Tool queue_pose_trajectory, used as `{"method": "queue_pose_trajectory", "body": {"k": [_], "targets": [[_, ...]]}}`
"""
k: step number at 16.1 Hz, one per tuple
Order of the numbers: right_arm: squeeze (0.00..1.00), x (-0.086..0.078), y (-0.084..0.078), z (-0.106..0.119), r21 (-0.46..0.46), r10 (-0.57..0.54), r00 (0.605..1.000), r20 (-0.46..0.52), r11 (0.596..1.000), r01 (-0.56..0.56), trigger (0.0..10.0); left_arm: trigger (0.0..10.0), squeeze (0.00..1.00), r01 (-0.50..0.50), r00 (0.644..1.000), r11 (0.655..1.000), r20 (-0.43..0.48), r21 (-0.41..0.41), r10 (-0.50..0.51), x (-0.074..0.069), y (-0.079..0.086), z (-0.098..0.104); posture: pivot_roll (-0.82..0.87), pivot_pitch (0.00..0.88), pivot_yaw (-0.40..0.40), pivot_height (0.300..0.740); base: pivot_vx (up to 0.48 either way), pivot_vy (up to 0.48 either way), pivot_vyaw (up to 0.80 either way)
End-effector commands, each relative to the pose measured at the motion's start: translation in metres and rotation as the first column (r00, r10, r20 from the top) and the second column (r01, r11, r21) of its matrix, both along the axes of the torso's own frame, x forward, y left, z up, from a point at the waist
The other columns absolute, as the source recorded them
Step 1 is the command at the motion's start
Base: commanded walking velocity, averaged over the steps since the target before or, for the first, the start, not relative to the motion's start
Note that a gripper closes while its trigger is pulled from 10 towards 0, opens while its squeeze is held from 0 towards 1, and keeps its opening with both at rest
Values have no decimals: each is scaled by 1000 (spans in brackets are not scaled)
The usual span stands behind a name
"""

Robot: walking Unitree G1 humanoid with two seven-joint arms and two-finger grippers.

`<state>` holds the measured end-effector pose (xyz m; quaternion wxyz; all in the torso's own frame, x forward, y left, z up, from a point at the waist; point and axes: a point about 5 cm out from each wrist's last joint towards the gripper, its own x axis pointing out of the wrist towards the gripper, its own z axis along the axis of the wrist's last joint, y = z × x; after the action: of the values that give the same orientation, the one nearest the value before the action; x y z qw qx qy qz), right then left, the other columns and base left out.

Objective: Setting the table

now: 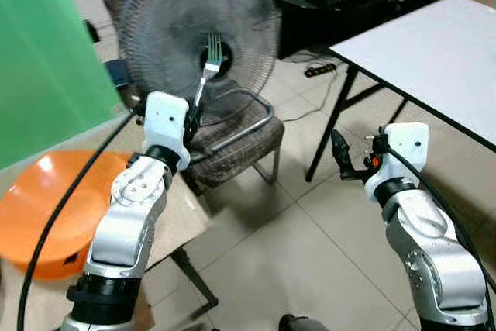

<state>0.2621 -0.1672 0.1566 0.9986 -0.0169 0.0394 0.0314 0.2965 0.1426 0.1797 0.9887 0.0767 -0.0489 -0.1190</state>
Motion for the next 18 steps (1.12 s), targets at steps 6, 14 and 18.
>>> {"method": "queue_pose_trajectory", "body": {"k": [6, 14, 18], "targets": [[0, -5, 0, -11, -6, -84, 996, -37, 996, 84, 10000, 10000, 0, -97, 994, 995, -41, 10, 98, -8, 11, -9, 31, 0, 41, 740, 0, 0, -800], [0, -13, -5, -9, 19, -100, 994, -32, 995, 101, 10000, 10000, 0, 5, 1000, 999, -8, -32, -5, -5, -10, -2, 2, 0, 59, 740, 206, 0, -505], [0, -13, -6, -9, 20, -104, 994, -28, 994, 105, 10000, 10000, 0, 28, 1000, 999, -4, -27, -28, -1, -15, -1, -1, 0, 66, 740, 425, 0, -600]]}}
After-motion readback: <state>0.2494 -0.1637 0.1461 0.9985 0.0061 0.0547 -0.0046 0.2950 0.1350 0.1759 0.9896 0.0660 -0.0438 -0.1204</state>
